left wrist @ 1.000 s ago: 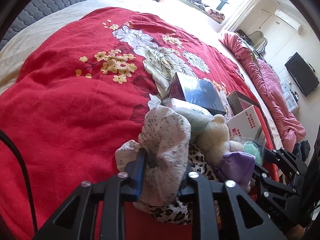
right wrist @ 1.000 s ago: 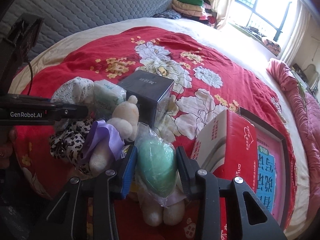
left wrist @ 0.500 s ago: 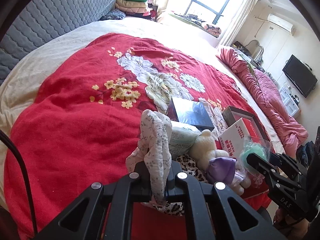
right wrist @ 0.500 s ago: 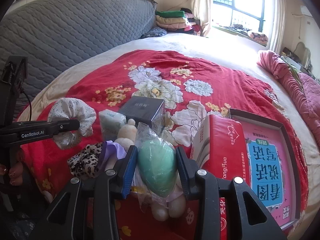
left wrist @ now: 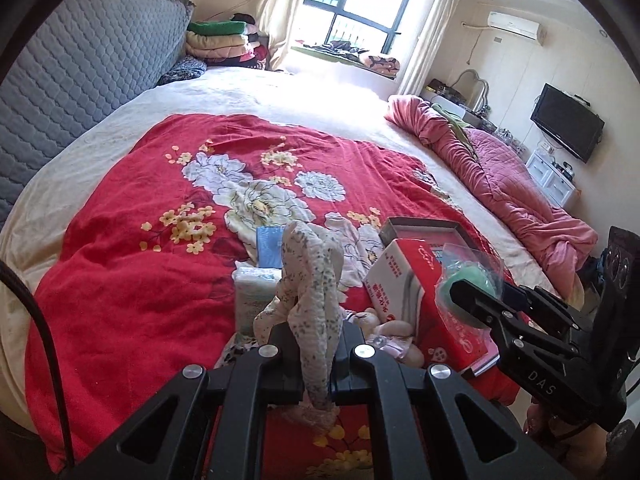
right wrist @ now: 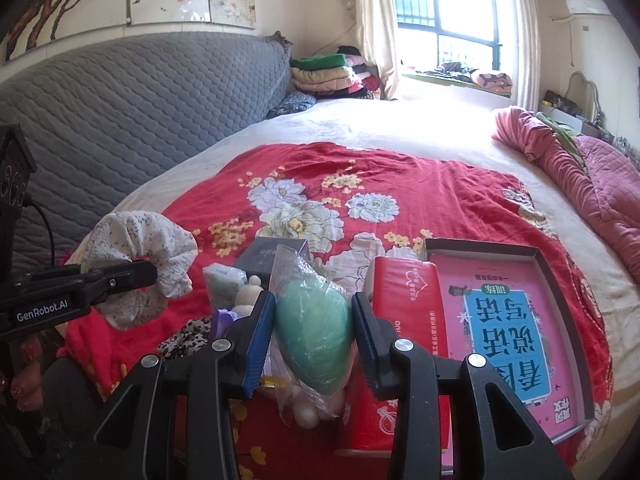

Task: Organize soft objects
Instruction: 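Carry the scrunchie and the green soap bag over the pink book tray with both tools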

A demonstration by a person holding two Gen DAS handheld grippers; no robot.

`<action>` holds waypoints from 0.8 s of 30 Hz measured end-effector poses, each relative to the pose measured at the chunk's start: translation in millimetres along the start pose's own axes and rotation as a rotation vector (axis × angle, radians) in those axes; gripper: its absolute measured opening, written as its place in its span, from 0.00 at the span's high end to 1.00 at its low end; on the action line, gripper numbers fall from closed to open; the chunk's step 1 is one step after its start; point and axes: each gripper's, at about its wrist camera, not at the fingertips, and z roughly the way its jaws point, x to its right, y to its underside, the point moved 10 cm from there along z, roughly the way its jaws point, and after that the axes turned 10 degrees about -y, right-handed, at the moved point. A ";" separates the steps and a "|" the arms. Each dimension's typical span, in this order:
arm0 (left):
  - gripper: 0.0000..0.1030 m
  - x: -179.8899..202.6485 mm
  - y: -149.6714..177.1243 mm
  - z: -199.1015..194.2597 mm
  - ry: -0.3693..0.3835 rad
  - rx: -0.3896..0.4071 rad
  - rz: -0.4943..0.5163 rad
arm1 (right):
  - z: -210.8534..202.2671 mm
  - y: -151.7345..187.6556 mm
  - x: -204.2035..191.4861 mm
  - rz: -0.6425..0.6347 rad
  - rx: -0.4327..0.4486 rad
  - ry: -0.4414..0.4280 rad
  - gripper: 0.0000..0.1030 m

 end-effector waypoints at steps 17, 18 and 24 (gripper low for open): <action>0.93 125.4 -5.1 -18.8 0.078 0.015 0.197 | -85.0 -14.1 70.3 0.139 0.182 0.085 0.61; 0.93 132.6 -4.5 -17.6 0.082 0.012 0.210 | -89.7 -13.5 76.0 0.149 0.190 0.093 0.61; 0.92 173.9 -1.6 -7.6 0.105 -0.002 0.276 | -114.2 -4.1 120.3 0.229 0.227 0.167 0.61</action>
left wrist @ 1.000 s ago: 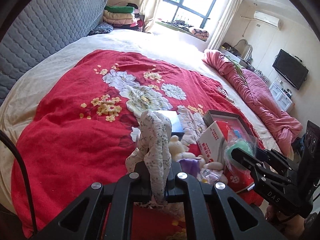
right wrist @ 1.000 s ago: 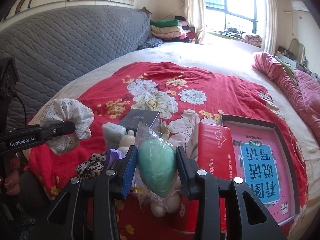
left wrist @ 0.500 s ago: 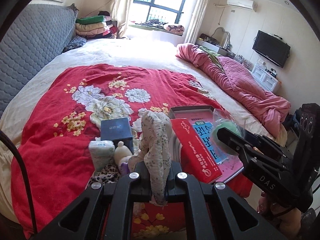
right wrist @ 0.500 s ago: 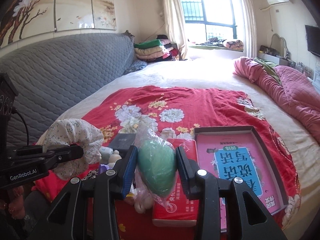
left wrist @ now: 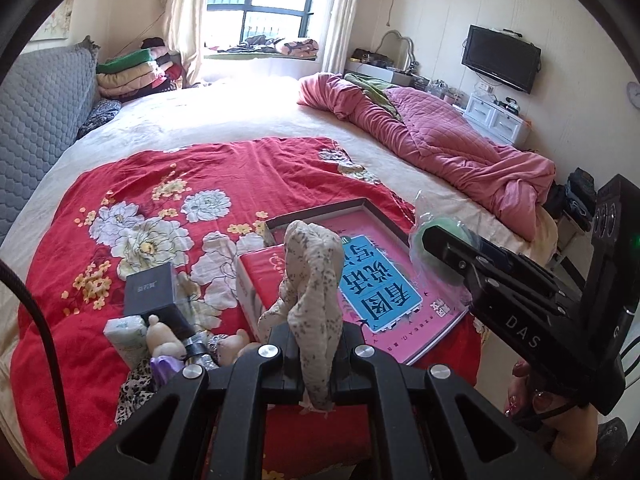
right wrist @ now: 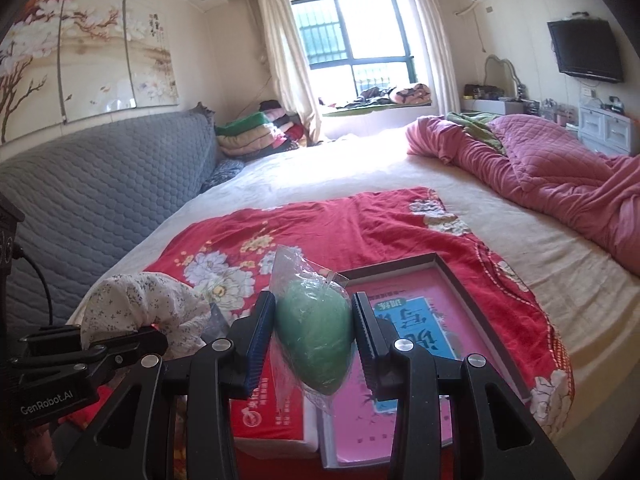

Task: Organize soft objects
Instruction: 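Carry the scrunchie and the green soap bag over the pink book tray with both tools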

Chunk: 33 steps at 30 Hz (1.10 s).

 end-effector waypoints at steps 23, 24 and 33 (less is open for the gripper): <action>0.92 110.3 25.5 106.4 0.083 -0.229 0.159 | 4.6 46.9 138.2 0.226 -0.053 0.171 0.61; 0.92 113.3 29.3 111.1 0.077 -0.243 0.173 | 7.1 49.9 140.7 0.231 -0.060 0.171 0.61; 0.92 133.4 49.1 133.7 0.068 -0.314 0.241 | 27.5 71.5 156.4 0.249 -0.125 0.183 0.60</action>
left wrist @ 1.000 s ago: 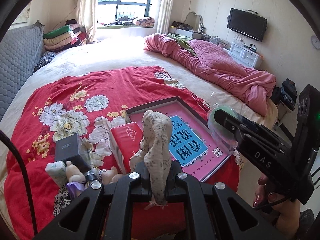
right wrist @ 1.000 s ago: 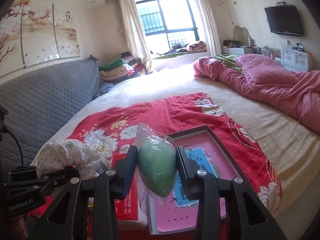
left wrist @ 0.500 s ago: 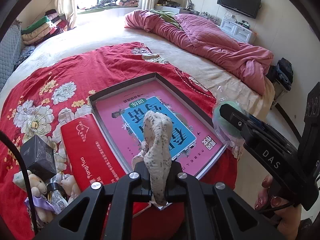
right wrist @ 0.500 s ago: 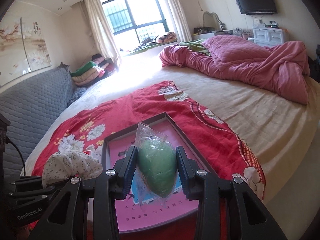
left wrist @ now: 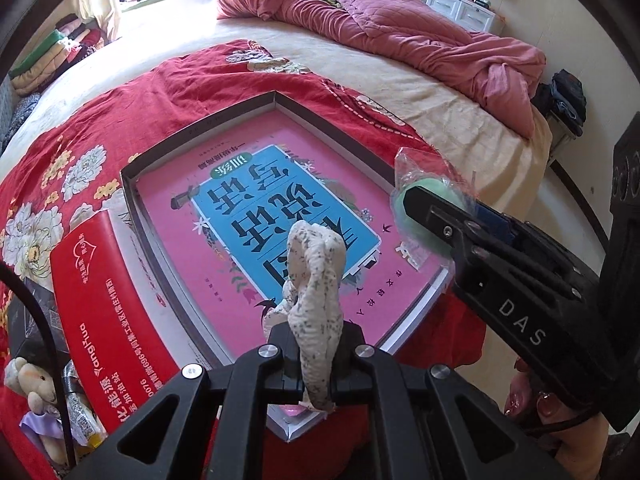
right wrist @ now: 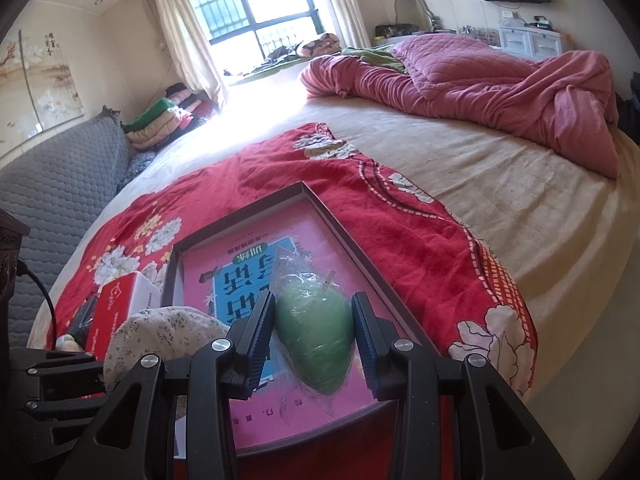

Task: Organize soft objects
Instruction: 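Carry the scrunchie and the green soap bag over the pink book tray with both tools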

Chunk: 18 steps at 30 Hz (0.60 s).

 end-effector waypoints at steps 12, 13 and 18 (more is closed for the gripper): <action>0.92 4.1 2.8 16.9 0.004 -0.043 0.005 | 31.5 21.4 9.2 -0.008 -0.096 -0.009 0.60; 0.92 4.3 2.6 17.4 0.005 -0.043 0.004 | 32.7 22.7 11.3 -0.009 -0.099 -0.002 0.60; 0.92 3.0 2.1 19.4 -0.018 -0.036 0.014 | 33.3 25.9 20.6 -0.002 -0.103 0.036 0.58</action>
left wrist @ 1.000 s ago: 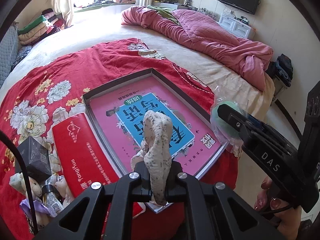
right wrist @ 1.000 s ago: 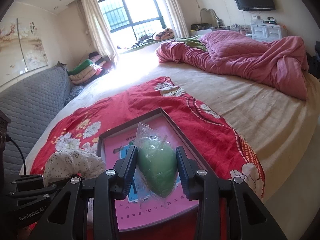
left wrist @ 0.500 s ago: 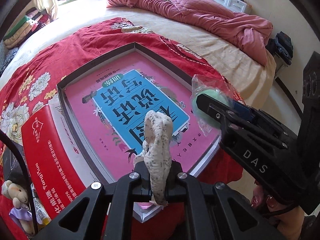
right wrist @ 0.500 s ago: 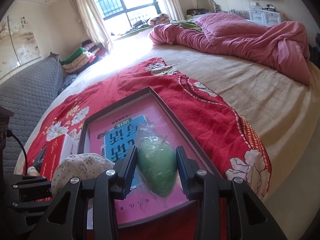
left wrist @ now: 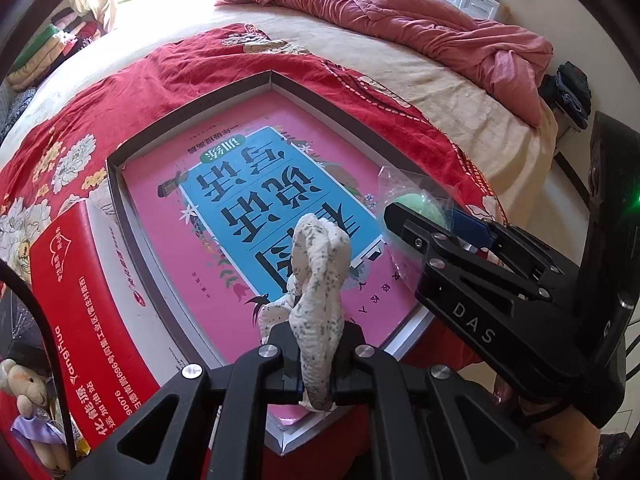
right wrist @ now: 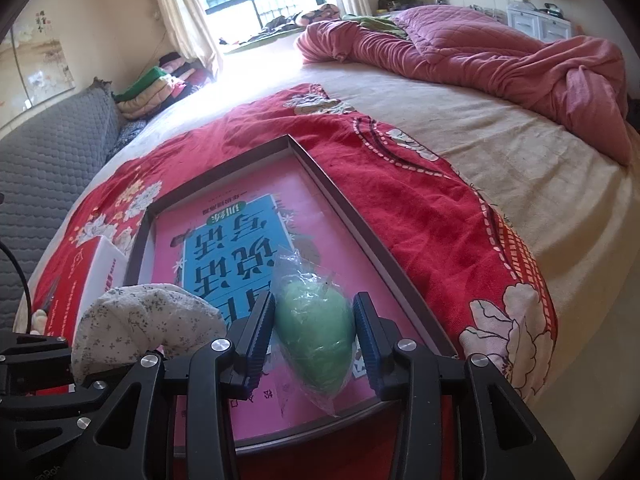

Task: Organize soft objects
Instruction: 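Carry the scrunchie and the green soap bag over the pink book tray with both tools, then open the right tool to drop the soap bag while the left tool releases the scrunchie into the tray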

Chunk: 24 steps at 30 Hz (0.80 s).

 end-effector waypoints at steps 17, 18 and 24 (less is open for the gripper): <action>0.90 -8.4 -2.9 7.8 0.007 -0.026 -0.062 | -20.2 -10.5 15.6 0.040 0.077 0.037 0.43; 0.88 -10.1 -3.5 7.0 0.010 -0.028 -0.069 | -22.2 -11.6 16.8 0.046 0.084 0.037 0.43; 0.69 -17.9 -7.3 1.0 -0.009 -0.009 -0.077 | -32.0 -16.2 26.1 0.088 0.118 0.040 0.42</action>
